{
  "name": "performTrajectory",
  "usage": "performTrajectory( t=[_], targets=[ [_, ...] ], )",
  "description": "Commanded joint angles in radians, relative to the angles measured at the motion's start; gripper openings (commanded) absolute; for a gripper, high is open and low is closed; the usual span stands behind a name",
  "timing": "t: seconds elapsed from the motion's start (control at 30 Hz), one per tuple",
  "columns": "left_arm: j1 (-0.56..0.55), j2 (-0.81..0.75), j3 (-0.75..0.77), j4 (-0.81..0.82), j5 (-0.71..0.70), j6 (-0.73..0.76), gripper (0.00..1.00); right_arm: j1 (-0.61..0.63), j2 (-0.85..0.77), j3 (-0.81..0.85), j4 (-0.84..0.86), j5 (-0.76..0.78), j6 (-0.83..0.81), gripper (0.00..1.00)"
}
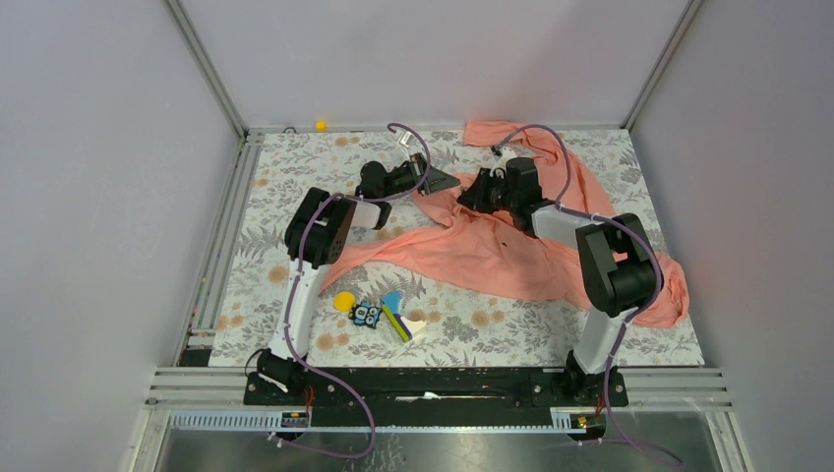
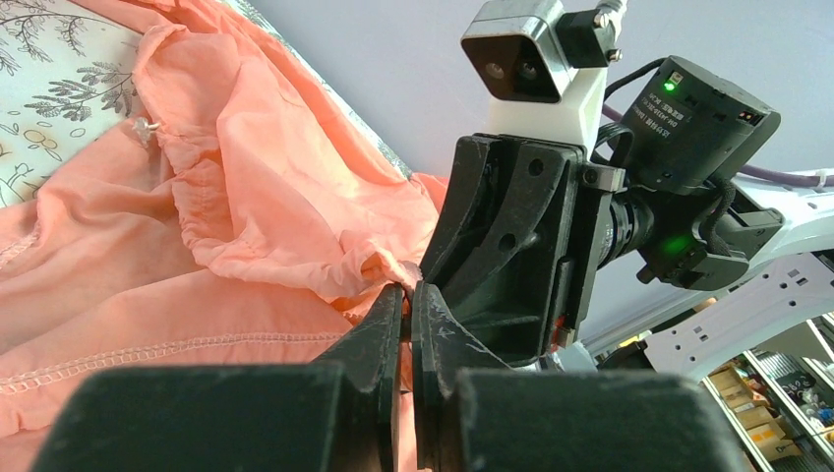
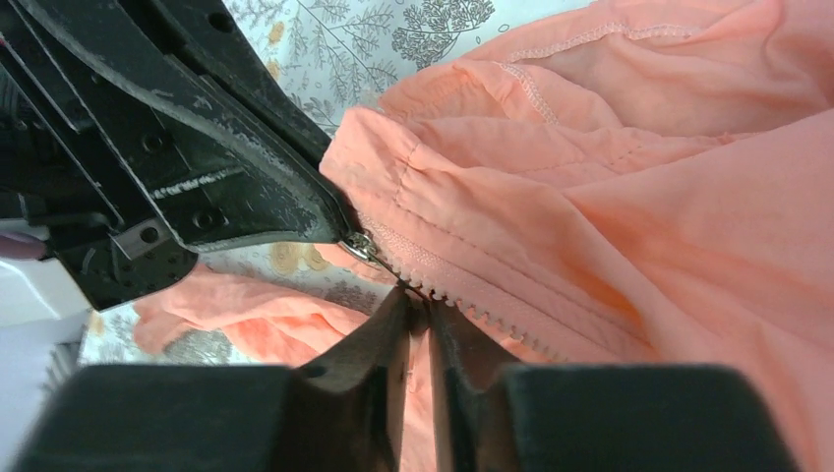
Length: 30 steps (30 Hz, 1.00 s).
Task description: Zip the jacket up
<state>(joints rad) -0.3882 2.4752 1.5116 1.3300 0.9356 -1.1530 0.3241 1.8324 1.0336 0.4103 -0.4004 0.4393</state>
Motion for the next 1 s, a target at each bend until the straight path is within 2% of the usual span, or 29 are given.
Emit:
performTrajectory(
  t=[0.0,0.03,0.17,0.37,0.5,0.67,0.97],
  targets=[
    [-0.001,-0.076,-0.007,0.069,0.009,0.005,0.0,0.011,-0.009,0.042,0.011,0.033,-0.007,0.07],
    [-0.001,-0.077,-0.009,0.066,0.009,0.008,0.0,0.01,-0.018,0.043,-0.01,0.036,-0.011,0.01],
    [-0.001,-0.086,-0.02,0.041,-0.003,0.032,0.0,0.01,-0.059,0.061,-0.167,0.06,-0.058,0.0],
    [0.011,-0.098,-0.041,0.03,-0.03,0.042,0.0,0.011,-0.072,0.206,-0.641,0.214,-0.187,0.0],
    [0.023,-0.108,-0.062,0.018,-0.058,0.056,0.0,0.01,-0.074,0.27,-0.855,0.288,-0.243,0.0],
    [0.043,-0.149,-0.112,0.005,-0.088,0.099,0.0,0.009,-0.076,0.288,-0.967,0.47,-0.299,0.0],
    [0.064,-0.195,-0.127,-0.138,-0.199,0.265,0.0,-0.028,-0.171,0.184,-0.967,0.571,-0.267,0.0]
  ],
)
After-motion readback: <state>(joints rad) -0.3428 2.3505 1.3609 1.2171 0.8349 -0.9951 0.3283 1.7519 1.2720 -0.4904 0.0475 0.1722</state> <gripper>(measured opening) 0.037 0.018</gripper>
